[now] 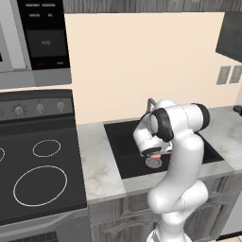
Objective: Pick up the bar soap and bar soap from the sink, and place them back in the cabinet, and close the cabinet doors.
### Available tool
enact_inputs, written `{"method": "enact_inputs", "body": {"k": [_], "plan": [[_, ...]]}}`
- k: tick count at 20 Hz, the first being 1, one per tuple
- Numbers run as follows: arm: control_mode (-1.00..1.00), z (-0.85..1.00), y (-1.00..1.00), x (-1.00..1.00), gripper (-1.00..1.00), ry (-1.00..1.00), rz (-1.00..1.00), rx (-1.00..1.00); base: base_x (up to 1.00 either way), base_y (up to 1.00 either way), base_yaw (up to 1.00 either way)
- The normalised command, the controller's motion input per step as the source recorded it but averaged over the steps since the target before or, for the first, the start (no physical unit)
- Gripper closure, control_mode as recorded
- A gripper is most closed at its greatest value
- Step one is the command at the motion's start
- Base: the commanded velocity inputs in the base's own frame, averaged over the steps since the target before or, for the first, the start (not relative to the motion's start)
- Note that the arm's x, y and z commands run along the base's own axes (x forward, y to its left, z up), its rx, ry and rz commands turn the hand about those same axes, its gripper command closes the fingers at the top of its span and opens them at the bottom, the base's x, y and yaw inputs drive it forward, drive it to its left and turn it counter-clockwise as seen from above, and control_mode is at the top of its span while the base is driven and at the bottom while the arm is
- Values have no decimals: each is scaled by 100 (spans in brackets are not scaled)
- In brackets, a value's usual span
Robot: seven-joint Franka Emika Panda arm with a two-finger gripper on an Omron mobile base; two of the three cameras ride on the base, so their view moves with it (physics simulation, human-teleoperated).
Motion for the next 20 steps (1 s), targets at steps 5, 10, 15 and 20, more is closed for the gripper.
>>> {"method": "enact_inputs", "body": {"k": [5, 10, 15, 20], "plan": [[-100, 40, 15, 0, 100, 0, 0, 0, 0, 0, 0], [-100, 51, 7, 0, 100, 0, 0, 0, 0, 0, 0], [-100, 60, 0, 0, 100, 0, 0, 0, 0, 0, 0], [-100, 56, 0, 0, 100, 0, 0, 0, 0, 0, 0]]}}
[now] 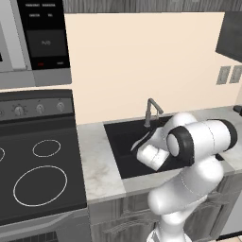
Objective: Pick up the bar soap and bar soap from the sink, and place them back in the cabinet, and close the cabinet doors.
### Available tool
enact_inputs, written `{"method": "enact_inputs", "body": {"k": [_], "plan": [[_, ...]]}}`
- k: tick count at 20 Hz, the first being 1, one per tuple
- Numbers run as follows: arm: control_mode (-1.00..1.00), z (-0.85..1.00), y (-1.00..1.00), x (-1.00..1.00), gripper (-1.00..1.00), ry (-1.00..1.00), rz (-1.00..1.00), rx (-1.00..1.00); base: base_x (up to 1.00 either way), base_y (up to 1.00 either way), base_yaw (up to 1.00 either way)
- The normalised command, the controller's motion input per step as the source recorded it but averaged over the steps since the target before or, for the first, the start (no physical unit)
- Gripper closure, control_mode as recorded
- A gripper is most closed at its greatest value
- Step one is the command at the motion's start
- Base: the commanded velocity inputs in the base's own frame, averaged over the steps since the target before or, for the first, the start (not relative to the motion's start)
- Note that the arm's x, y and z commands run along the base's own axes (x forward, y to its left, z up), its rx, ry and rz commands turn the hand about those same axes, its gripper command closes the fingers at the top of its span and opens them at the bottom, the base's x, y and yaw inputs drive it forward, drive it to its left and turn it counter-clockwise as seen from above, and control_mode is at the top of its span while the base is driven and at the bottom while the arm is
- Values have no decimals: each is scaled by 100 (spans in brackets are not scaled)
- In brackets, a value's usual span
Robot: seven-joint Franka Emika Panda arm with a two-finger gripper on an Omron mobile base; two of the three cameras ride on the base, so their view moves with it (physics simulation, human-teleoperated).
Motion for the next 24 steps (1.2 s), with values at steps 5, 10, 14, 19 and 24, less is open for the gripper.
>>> {"method": "enact_inputs", "body": {"k": [5, 10, 14, 19, 24], "plan": [[-100, 67, 0, 0, 100, 0, 0, 0, 0, 0, 0], [-100, 72, 0, 0, 100, 0, 0, 3, 0, 0, 0], [-100, 59, 0, -1, 100, 1, 0, 2, 0, 0, 0], [-100, 56, 0, -10, 100, 3, 0, 3, 0, 0, 0], [-100, 55, 0, -25, 100, 7, 0, 3, 0, 0, 0]]}}
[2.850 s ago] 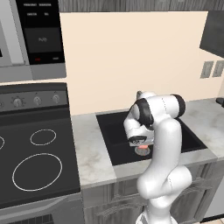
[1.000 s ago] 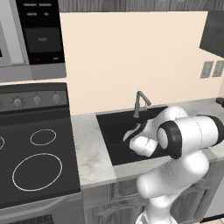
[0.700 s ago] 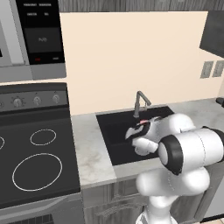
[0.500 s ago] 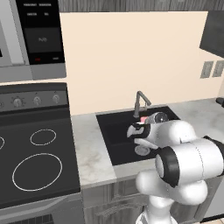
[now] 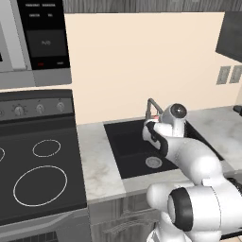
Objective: Pick up the bar soap and bar soap from the sink, and place them back in the cabinet, and close the cabinet doors.
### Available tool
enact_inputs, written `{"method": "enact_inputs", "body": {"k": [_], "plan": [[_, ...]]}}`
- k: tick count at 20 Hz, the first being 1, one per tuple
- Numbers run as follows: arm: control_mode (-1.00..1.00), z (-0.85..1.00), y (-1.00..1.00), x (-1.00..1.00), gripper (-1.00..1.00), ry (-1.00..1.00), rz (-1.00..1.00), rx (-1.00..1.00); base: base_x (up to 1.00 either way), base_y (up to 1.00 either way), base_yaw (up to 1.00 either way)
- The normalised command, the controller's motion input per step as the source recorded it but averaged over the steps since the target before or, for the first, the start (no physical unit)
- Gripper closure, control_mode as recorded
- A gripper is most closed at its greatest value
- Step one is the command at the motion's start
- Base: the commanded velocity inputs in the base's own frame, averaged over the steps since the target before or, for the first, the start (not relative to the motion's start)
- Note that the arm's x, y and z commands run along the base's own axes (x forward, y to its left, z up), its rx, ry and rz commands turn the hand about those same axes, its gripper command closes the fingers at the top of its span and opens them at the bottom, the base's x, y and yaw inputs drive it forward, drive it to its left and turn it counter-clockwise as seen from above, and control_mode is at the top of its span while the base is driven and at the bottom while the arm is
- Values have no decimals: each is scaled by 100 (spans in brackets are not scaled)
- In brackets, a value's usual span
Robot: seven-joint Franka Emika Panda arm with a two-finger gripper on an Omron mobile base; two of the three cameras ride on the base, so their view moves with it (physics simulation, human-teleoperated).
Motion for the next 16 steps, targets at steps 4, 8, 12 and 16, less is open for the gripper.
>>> {"method": "enact_inputs", "body": {"k": [4, 8, 12, 16], "plan": [[-100, 46, 0, -38, 100, 7, 0, 2, 0, 0, 0], [-100, 44, 1, -43, 100, 8, 0, 3, 0, 0, 0], [-100, 48, 0, -38, 100, 3, 0, 0, 0, 0, 0], [-100, 48, 0, -31, 100, 0, 1, 0, 0, 0, 0]]}}
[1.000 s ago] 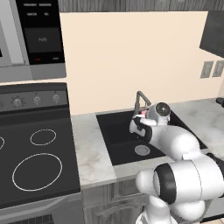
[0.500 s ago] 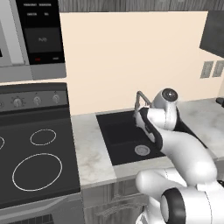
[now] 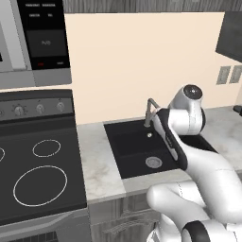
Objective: Pick up the bar soap and bar soap from the sink, and place them back in the cabinet, and close the cabinet doors.
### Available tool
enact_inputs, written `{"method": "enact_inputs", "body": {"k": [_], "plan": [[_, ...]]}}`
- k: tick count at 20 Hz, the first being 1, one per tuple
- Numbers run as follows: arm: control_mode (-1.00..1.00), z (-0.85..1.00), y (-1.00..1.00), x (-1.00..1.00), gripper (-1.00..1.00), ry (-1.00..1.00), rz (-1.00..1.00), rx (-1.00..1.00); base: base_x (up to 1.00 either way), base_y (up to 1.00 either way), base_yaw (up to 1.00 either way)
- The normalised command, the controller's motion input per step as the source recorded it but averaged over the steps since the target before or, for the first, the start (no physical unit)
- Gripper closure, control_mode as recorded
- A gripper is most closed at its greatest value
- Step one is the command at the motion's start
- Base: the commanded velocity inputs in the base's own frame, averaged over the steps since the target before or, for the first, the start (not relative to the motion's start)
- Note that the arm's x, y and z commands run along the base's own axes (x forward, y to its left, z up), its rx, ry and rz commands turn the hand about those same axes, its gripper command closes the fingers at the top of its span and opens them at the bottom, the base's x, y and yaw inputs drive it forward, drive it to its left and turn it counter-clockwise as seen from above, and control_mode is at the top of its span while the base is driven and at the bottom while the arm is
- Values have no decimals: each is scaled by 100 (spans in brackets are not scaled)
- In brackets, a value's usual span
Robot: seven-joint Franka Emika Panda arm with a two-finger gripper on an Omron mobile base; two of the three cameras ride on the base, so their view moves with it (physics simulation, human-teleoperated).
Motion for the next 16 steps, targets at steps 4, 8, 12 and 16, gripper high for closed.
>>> {"method": "enact_inputs", "body": {"k": [4, 8, 12, 16], "plan": [[-100, 32, 0, -30, 100, 0, 3, 0, 0, 0, 0], [-100, 10, 0, -33, 100, 0, 4, 0, 0, 0, 0], [-100, 0, 0, -43, 100, 0, 6, 0, 0, 0, 0], [-100, 0, 0, -46, 100, 0, 7, 0, 0, 0, 0]]}}
